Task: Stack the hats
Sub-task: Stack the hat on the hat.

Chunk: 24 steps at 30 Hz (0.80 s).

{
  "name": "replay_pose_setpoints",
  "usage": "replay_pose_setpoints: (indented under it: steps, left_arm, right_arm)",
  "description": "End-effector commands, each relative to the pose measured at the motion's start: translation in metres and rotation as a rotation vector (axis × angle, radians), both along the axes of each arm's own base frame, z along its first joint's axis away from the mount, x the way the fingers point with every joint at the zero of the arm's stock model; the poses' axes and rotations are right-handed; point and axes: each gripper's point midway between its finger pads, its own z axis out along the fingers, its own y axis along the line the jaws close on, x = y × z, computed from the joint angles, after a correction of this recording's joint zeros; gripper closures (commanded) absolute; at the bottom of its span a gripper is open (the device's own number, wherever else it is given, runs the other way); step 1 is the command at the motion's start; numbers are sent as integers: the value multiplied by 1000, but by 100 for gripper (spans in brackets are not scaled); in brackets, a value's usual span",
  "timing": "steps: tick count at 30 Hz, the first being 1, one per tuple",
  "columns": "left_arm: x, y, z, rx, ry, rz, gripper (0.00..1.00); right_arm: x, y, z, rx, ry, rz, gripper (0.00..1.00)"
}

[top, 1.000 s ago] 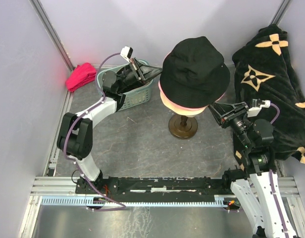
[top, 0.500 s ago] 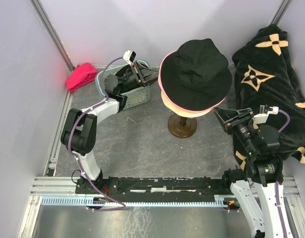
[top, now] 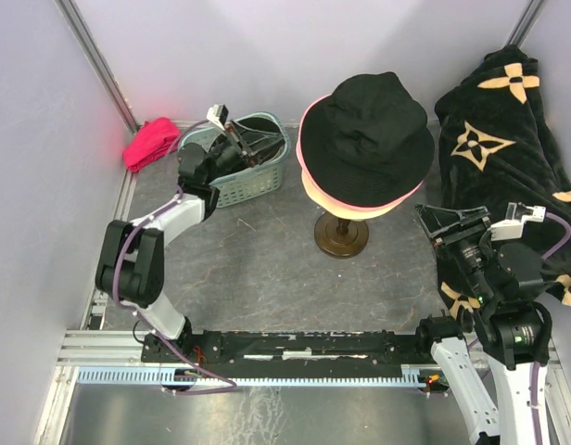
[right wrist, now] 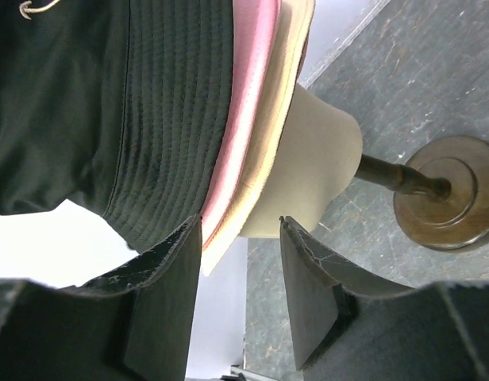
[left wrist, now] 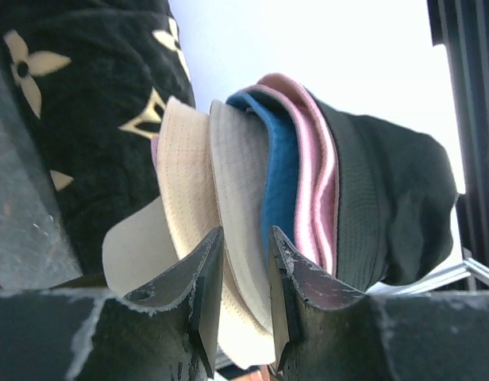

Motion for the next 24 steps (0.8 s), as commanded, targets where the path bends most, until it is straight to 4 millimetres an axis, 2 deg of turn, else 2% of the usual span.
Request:
replay_pose_setpoints:
  steps: [1, 5, 10, 14, 16, 19, 21, 24]
  left_arm:
    - [7, 37, 20, 69, -71, 196, 64]
    - [22, 66, 7, 204, -7, 341, 61]
    - [38, 84, -20, 506, 26, 435, 60]
    - [51, 95, -33, 702, -4, 471, 60]
    - [58, 99, -33, 787, -21, 487, 60]
    - [69, 101, -46, 931, -5, 520, 60]
    - [75, 96, -56, 998, 5, 530, 59]
    - [85, 82, -60, 1045, -15, 524, 57]
  right_arm:
    - [-13, -14, 14, -89, -33, -58, 47]
    - [-22, -20, 20, -156, -44, -77, 45]
    - [-27, -29, 25, -230, -49, -111, 44]
    - [-19, -34, 24, -290, -33, -125, 44]
    - [-13, -35, 23, -306, -24, -131, 43]
    - [-3, -37, 19, -338, 1, -139, 43]
    - [2, -39, 17, -363, 18, -145, 43]
    - [6, -41, 17, -397, 25, -147, 43]
